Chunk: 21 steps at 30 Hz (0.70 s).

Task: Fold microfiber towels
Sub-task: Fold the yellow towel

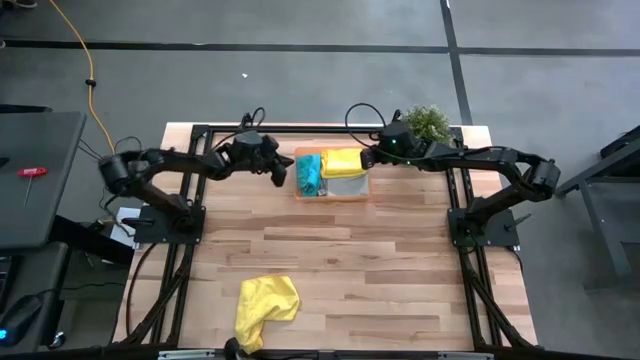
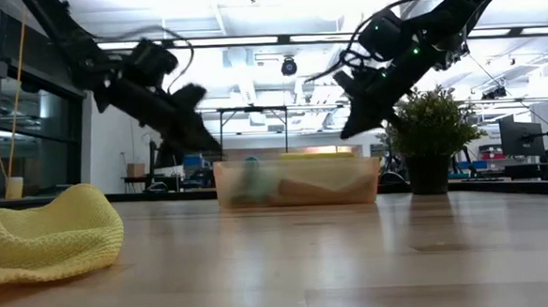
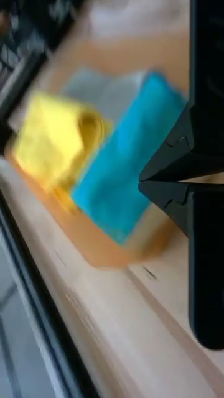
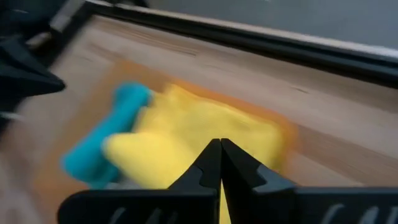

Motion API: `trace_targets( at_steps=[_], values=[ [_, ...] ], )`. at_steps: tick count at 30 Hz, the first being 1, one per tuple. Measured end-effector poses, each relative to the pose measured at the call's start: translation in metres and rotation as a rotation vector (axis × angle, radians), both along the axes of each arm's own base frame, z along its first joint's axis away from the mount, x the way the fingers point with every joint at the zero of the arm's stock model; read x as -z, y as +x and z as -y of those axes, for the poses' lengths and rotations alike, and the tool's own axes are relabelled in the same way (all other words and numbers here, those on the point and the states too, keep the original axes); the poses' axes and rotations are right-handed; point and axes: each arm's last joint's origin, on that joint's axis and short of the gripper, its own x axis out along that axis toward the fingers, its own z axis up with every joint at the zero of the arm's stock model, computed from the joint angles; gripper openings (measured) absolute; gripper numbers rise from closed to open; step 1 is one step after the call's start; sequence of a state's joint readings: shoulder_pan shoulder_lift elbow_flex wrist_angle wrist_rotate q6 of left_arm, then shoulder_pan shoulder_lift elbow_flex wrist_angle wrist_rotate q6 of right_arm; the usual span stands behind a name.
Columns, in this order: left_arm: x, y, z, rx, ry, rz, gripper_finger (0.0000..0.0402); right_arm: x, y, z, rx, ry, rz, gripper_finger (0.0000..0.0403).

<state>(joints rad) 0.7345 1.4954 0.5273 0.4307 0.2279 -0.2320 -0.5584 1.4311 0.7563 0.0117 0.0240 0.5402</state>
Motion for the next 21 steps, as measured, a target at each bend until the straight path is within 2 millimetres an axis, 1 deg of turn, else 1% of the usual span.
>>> trace_targets(
  at_steps=[3, 5, 7, 10, 13, 16, 21],
  values=[
    [-0.021, -0.006, 0.008, 0.052, 0.037, 0.039, 0.0000, -0.007, 0.006, -0.001, -0.064, -0.019, 0.086, 0.0000],
    [-0.034, -0.010, 0.017, 0.077, 0.038, 0.048, 0.0000, -0.010, 0.010, -0.003, -0.096, -0.024, 0.137, 0.0000],
    [-0.047, -0.013, 0.029, 0.112, 0.044, 0.060, 0.0000, -0.014, 0.013, -0.004, -0.115, -0.030, 0.182, 0.0000],
    [-0.060, -0.018, 0.053, 0.213, 0.041, 0.043, 0.0000, -0.018, 0.017, -0.008, -0.142, -0.046, 0.221, 0.0000],
    [-0.067, -0.020, 0.081, 0.317, 0.017, 0.018, 0.0000, -0.020, 0.021, -0.012, -0.162, -0.059, 0.246, 0.0000],
    [-0.070, -0.018, 0.110, 0.420, -0.032, 0.002, 0.0005, -0.021, 0.023, -0.016, -0.179, -0.065, 0.259, 0.0000],
    [-0.066, -0.010, 0.156, 0.553, -0.064, -0.057, 0.0037, -0.021, 0.026, -0.022, -0.193, -0.051, 0.265, 0.0000]
  ],
)
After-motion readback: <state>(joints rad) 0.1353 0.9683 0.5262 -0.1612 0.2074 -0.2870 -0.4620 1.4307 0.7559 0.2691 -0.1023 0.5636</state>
